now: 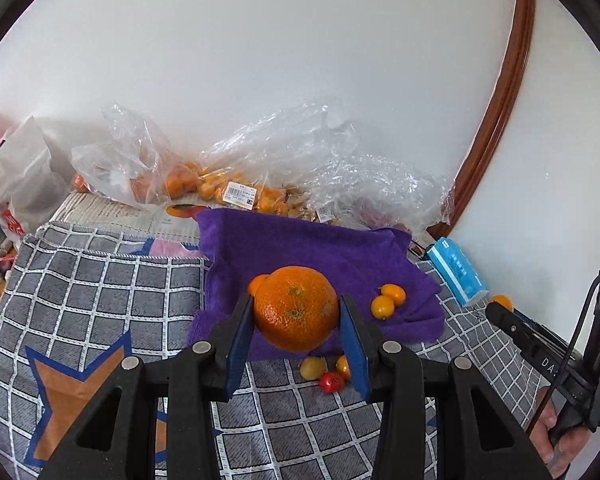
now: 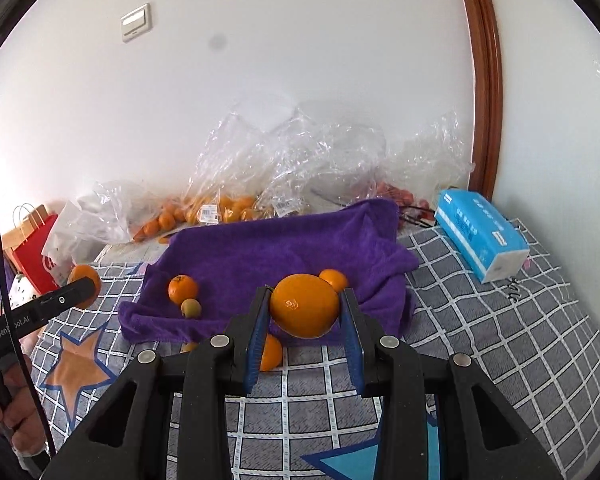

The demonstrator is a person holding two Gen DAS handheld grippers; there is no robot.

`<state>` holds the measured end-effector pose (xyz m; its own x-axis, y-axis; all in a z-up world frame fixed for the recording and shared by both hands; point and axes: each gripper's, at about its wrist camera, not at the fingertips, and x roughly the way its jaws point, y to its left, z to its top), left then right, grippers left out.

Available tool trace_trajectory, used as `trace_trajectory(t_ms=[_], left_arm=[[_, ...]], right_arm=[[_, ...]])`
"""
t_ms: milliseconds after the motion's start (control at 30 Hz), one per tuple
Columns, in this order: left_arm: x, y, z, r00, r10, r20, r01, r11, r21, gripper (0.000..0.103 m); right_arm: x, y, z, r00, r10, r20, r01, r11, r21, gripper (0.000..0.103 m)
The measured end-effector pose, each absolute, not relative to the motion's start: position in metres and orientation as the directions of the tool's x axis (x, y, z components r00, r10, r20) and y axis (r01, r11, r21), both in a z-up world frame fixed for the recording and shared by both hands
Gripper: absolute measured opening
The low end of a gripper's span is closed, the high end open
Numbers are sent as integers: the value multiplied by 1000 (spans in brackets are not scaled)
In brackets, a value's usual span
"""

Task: Organize fruits
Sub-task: 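Carry the tangerine in left tool onto the towel while right tool carries its orange there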

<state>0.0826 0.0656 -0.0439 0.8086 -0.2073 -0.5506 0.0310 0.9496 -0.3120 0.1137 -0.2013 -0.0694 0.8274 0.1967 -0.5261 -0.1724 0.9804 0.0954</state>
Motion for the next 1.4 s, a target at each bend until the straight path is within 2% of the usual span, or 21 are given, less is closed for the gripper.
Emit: trace_trajectory(t_ms=[667, 1400], left_arm=[[89, 75, -23, 804, -251, -539, 30, 923, -385, 40], [154, 87, -32, 780, -213, -589, -8, 937, -350, 40]], right_arm=[[131, -199, -64, 813, 201, -547, -170, 980, 107, 35], [195, -181, -71, 808, 189, -558, -178, 981, 74, 35]])
